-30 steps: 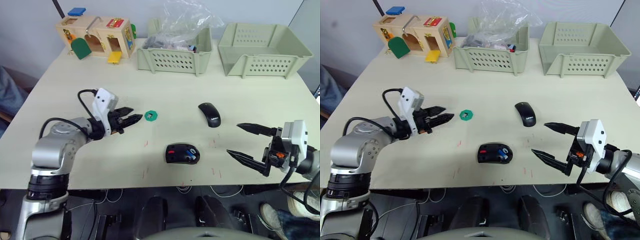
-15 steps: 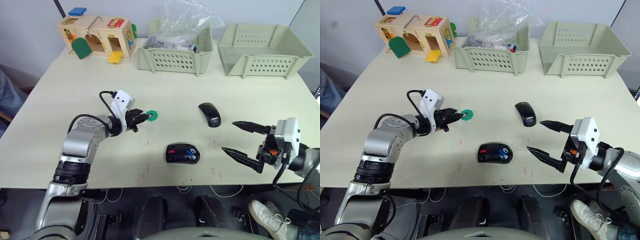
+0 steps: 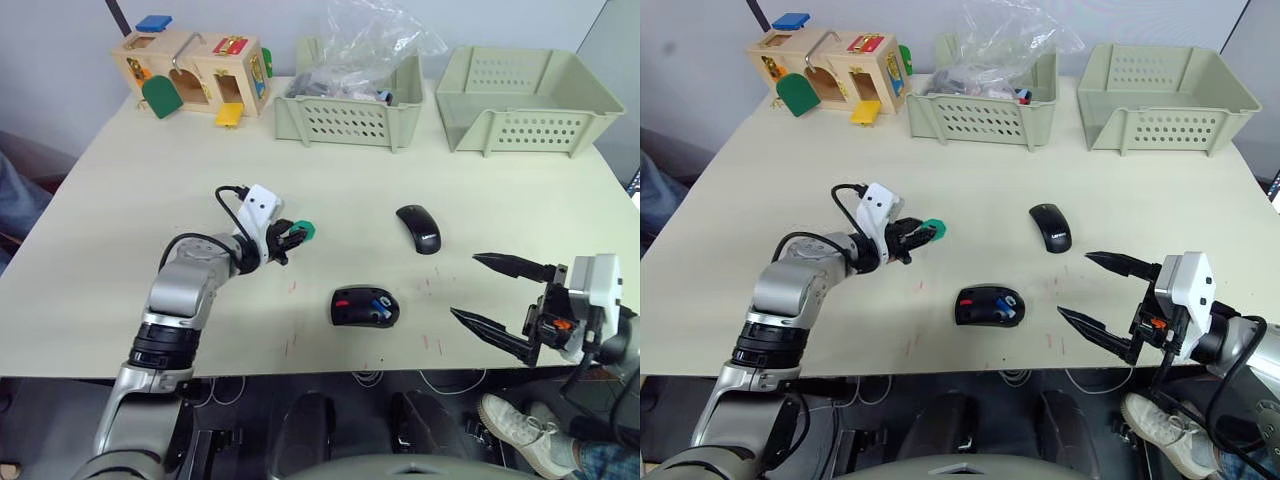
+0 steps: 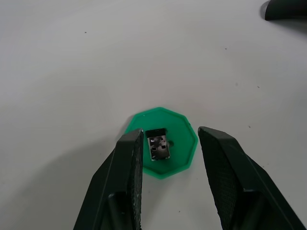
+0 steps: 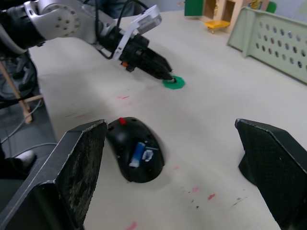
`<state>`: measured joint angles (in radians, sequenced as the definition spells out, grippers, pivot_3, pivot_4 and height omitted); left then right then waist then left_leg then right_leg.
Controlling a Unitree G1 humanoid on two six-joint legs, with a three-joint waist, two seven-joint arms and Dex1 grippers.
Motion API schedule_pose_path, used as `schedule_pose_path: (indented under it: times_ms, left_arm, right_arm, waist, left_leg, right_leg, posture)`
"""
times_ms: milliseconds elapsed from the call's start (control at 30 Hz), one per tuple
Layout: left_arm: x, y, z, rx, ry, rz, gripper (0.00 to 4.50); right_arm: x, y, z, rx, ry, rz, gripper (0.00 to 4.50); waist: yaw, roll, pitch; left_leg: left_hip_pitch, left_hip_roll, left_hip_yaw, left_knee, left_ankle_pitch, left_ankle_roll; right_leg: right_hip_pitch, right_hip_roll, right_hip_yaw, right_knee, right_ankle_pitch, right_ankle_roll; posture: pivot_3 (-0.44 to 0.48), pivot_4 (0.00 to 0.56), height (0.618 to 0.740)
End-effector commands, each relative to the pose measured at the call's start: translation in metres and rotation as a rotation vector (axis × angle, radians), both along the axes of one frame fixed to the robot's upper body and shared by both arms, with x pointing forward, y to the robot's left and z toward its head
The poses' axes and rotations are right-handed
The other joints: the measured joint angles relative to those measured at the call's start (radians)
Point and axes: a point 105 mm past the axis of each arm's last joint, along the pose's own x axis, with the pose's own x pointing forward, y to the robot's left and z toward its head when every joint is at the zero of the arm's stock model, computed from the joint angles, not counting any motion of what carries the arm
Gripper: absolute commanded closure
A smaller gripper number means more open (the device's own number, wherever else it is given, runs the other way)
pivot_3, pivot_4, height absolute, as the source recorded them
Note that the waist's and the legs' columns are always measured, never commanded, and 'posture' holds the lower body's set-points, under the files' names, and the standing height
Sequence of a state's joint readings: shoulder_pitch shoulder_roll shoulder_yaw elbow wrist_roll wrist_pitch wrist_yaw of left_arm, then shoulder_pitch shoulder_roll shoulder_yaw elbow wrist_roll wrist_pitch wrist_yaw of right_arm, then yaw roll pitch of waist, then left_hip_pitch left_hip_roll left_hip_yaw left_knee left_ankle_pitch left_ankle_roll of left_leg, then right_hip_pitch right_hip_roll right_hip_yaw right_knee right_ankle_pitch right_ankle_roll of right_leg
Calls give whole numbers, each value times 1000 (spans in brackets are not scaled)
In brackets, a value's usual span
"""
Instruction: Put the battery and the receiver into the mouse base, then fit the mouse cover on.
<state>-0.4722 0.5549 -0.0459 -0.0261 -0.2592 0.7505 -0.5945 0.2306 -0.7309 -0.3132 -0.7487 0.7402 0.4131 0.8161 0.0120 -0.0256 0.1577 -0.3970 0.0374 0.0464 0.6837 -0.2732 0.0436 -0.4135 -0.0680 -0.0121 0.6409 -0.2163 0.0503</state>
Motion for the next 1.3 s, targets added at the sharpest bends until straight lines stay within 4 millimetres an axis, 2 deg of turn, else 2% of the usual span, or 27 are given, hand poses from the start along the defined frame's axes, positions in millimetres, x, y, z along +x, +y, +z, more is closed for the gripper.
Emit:
schedule_pose_path:
  times_ms: [33, 867, 933, 1300]
  left_arm:
    - [3, -1, 7, 25, -38, 7, 2540]
    - [10, -5, 3, 37, -43, -24, 2540]
    - [11, -6, 4, 34, -46, -26, 3069]
    - [13, -6, 3, 45, -45, -36, 3069]
  right_arm:
    - [3, 9, 0, 8, -25, 12, 0]
    - [-3, 6, -8, 23, -26, -13, 0]
    - [-3, 6, -8, 24, -24, -15, 0]
    - [-3, 7, -9, 27, -23, -20, 0]
  waist:
    - [2, 0, 0]
    - [3, 0, 0]
    - [3, 0, 0]
    - [3, 0, 0]
  left_leg:
    - [0, 0, 0, 0, 0, 0]
    - [-1, -1, 0, 0, 0, 0]
    - [-1, -1, 0, 0, 0, 0]
    - [-1, -1, 0, 0, 0, 0]
  right_leg:
    - [0, 0, 0, 0, 0, 0]
    - [0, -1, 0, 0, 0, 0]
    - [0, -1, 0, 0, 0, 0]
    - [0, -1, 0, 0, 0, 0]
  posture:
    - [0, 150, 740]
    - [0, 150, 740]
    - [0, 150, 740]
    - [0, 150, 740]
